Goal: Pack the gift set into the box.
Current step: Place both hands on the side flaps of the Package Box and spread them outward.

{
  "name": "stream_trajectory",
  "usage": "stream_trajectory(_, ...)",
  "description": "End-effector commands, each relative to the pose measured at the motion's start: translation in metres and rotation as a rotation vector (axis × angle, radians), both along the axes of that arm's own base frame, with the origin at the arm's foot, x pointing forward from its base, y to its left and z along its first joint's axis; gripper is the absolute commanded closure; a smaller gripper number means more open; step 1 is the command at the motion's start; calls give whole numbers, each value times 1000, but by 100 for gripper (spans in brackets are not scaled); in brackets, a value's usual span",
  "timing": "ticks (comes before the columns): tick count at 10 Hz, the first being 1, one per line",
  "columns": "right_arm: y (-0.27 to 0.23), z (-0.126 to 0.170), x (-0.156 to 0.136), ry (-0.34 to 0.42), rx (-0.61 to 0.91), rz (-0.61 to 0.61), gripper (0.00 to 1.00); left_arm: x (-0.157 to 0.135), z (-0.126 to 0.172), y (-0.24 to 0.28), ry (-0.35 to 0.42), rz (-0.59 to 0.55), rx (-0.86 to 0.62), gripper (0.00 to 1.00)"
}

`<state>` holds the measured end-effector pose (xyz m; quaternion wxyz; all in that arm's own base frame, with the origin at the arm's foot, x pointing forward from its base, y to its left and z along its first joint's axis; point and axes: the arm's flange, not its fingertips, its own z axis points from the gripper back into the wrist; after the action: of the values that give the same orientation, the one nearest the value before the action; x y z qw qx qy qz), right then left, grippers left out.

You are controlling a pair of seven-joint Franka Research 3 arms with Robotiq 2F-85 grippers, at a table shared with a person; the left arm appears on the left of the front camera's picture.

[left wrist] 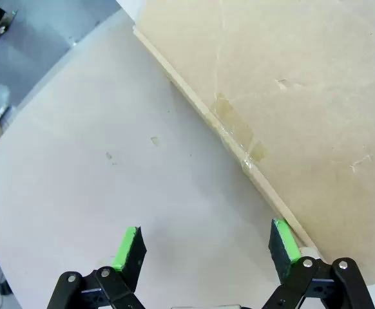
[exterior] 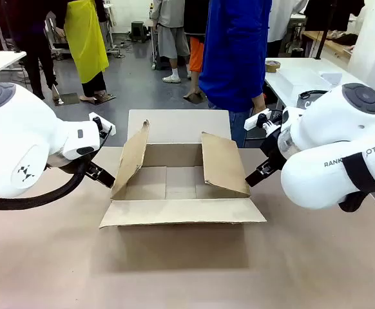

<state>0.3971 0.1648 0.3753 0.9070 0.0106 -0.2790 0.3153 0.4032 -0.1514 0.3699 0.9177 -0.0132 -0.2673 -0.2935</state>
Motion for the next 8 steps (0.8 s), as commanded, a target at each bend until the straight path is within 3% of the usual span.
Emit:
stream_trajectory(1, 0, 0, 0, 0, 0, 0, 0, 0, 0, 0, 0, 0, 0, 0)
stream_trajectory(8, 0, 0, 0, 0, 0, 0, 0, 0, 0, 0, 0, 0, 0, 0)
